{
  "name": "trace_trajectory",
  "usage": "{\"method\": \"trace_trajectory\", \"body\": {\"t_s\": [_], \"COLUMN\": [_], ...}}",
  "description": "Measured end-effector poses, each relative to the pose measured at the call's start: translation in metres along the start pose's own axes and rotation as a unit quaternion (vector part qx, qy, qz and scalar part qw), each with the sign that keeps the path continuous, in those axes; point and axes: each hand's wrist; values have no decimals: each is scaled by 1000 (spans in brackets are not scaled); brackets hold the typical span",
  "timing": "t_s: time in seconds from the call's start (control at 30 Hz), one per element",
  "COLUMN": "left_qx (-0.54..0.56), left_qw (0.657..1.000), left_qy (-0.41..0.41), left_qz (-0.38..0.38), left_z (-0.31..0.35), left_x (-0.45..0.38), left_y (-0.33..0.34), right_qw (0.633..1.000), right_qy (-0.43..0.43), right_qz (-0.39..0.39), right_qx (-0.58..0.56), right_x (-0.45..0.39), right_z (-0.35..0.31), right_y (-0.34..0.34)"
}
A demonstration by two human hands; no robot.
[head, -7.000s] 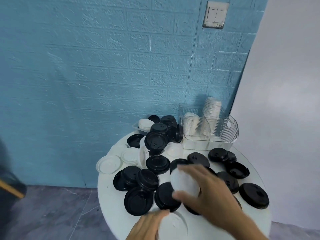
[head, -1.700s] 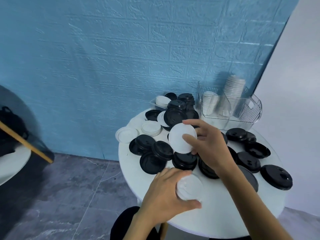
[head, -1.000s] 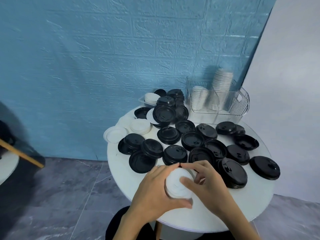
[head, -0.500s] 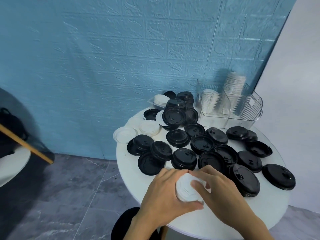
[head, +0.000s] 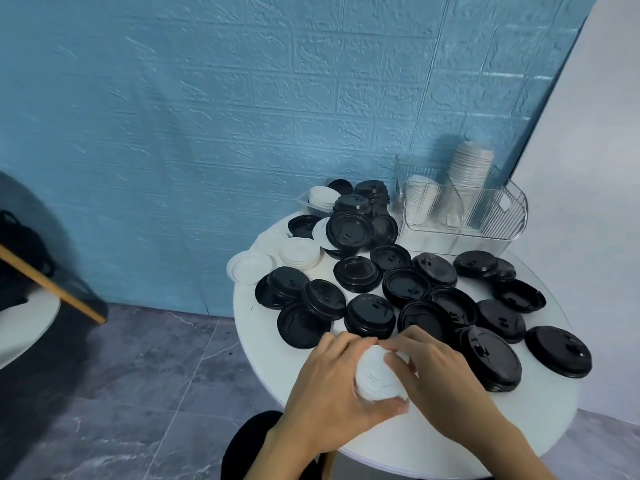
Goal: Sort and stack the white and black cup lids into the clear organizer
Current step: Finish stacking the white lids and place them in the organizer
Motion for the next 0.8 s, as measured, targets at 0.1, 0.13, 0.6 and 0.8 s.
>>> {"method": "trace_trajectory", "body": {"t_s": [0.1, 0.13, 0.6, 0.8], "left_qx": [-4, -3, 35, 38], "left_qw": [1000, 1000, 997, 998], "left_qy": [-1, -4, -47, -40], "left_qz": [0, 0, -41, -37], "left_z": [1, 1, 1, 1], "left_x": [0, 0, -1, -1], "left_y": [1, 1, -8, -9], "right_qw": [999, 998, 970, 951], "right_qy": [-12, -17, -231, -189], "right_qz": [-14, -23, -68, -163], "right_qx": [28, 49, -2, 185], "right_x": [-2, -6, -198, -240], "right_z": [0, -1, -152, -172], "right_y": [-7, -11, -1, 42]}}
Point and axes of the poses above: each hand's wrist, its own x-axis away from the middle knuckle, its own y-axis out of the palm, z = x × y, and after that the axes turned 4 degrees about x, right-handed
